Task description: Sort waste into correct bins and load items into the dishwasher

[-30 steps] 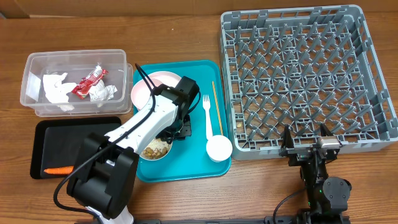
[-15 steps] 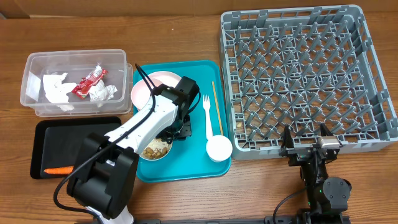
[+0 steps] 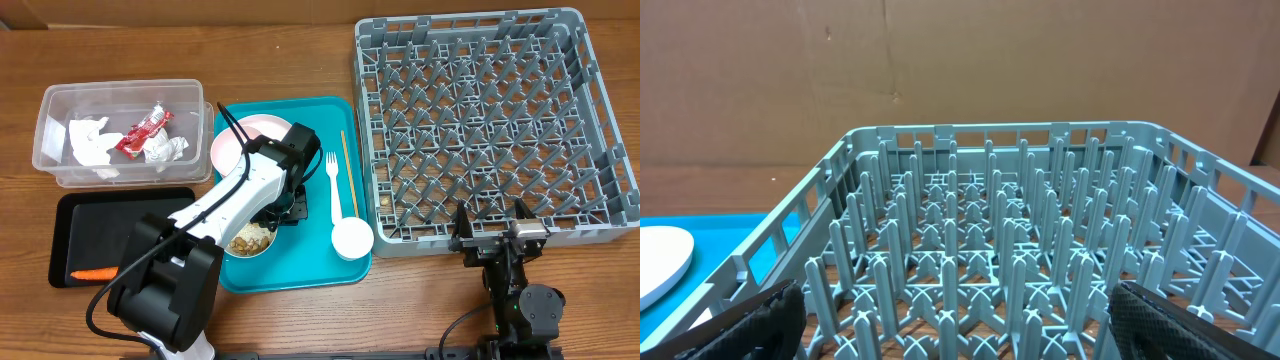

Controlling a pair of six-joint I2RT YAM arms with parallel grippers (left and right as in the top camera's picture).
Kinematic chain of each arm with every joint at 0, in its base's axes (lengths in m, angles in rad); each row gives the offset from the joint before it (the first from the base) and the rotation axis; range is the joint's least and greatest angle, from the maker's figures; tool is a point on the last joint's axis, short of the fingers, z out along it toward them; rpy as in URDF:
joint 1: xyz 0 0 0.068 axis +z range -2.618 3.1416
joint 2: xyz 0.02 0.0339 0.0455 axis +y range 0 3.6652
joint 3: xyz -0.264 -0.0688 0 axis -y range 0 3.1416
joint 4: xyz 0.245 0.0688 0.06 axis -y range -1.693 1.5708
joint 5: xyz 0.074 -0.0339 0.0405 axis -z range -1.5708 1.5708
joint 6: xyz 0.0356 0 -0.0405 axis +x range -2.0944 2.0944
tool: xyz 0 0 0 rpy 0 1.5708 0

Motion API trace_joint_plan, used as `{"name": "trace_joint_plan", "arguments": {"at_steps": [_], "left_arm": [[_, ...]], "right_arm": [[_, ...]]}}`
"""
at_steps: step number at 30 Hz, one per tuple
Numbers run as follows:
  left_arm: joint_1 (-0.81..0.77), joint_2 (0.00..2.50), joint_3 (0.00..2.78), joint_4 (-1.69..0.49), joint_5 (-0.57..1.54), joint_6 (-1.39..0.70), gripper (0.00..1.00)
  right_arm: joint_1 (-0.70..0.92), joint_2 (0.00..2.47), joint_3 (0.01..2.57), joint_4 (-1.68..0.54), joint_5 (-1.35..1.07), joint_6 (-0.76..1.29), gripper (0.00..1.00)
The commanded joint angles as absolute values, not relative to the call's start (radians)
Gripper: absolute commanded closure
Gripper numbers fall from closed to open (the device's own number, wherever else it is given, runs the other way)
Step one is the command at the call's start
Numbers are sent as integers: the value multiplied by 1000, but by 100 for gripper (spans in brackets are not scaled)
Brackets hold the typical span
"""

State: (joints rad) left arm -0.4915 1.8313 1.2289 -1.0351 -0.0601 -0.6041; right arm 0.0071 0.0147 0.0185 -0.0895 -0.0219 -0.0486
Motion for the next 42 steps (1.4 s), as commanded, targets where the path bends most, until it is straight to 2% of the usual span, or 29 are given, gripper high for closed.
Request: {"name": "trace_joint_plan", "arguments": {"at_steps": [1, 7, 27, 34, 42], "left_arm": [[-499, 1839, 1212, -1034, -52, -619, 76], [-499, 1839, 1212, -1034, -52, -619, 79], [-499, 1839, 1203, -1034, -53, -626, 77], [-498, 1839, 1161, -991, -59, -630, 83], [-496, 1839, 1196, -1001, -59, -628, 84]], "right_arm": [[4, 4, 8, -82, -25, -50, 0], [4, 4, 8, -82, -25, -50, 0], [4, 4, 8, -82, -25, -50, 0], [4, 4, 8, -82, -25, -50, 0], [4, 4, 8, -82, -25, -50, 0]]}}
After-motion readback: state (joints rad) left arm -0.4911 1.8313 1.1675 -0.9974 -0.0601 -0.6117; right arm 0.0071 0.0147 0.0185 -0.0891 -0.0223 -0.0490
